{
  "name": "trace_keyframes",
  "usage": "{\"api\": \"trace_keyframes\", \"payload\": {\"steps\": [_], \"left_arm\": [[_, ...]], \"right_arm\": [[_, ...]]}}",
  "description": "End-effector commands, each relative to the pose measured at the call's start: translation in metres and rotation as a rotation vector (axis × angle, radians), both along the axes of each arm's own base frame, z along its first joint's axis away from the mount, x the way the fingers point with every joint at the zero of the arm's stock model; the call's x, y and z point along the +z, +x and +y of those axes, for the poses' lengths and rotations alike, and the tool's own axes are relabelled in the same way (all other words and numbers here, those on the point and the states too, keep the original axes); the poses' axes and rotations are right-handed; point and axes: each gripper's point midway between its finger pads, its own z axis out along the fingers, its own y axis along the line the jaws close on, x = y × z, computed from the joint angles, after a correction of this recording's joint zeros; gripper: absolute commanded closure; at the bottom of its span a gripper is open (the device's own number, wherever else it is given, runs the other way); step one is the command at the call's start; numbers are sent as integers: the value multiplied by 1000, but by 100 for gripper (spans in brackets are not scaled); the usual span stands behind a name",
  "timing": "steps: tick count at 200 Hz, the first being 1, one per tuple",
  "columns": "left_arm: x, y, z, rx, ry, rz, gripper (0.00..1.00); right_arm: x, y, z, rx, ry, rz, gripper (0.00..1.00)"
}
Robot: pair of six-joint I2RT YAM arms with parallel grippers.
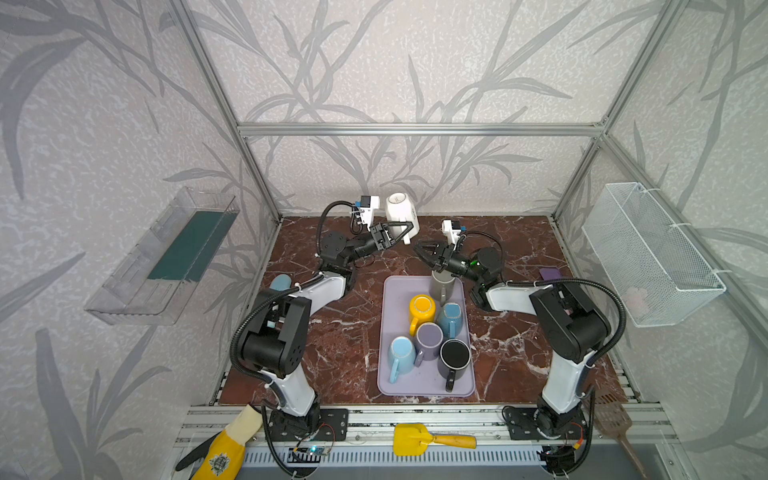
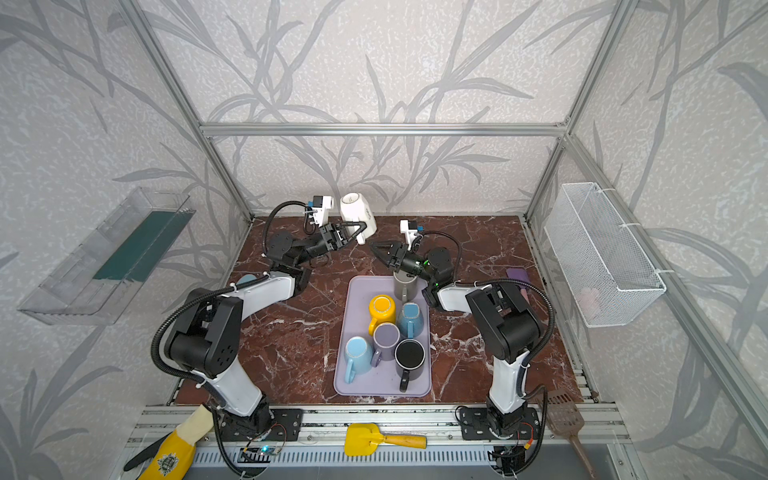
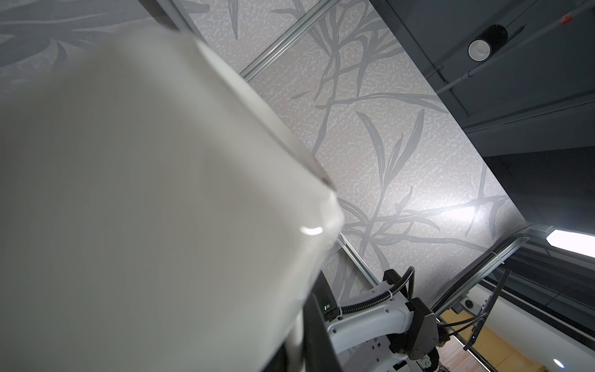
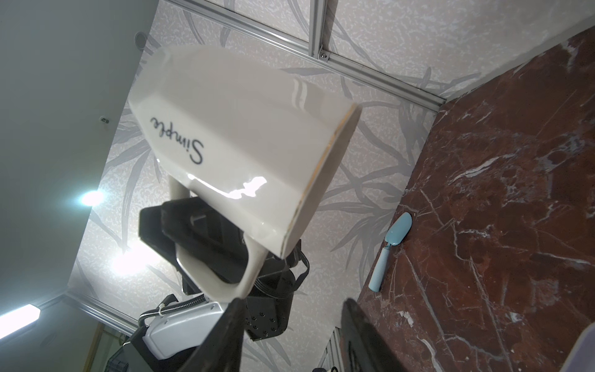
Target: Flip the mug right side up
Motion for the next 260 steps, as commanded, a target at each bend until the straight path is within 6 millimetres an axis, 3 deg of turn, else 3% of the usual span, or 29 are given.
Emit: {"api": "trace_keyframes", "payload": {"steps": [1, 45, 130, 223, 260], "left_arm": [[56, -26, -2, -38, -50, -239, 100], [68, -34, -8, -84, -31, -308, 100], [85, -41, -14, -155, 0, -391, 100], [96, -53, -28, -155, -31, -443, 100], [95, -56, -29, -154, -35, -444, 100]], "right_arm": [[48, -14, -2, 35, 76, -95, 53], [76, -21, -4, 61, 125, -88, 55], [109, -29, -10, 78, 180, -104, 55], [124, -31, -5, 90, 207, -121, 62], [130, -34, -5, 86, 214, -141, 73]]}}
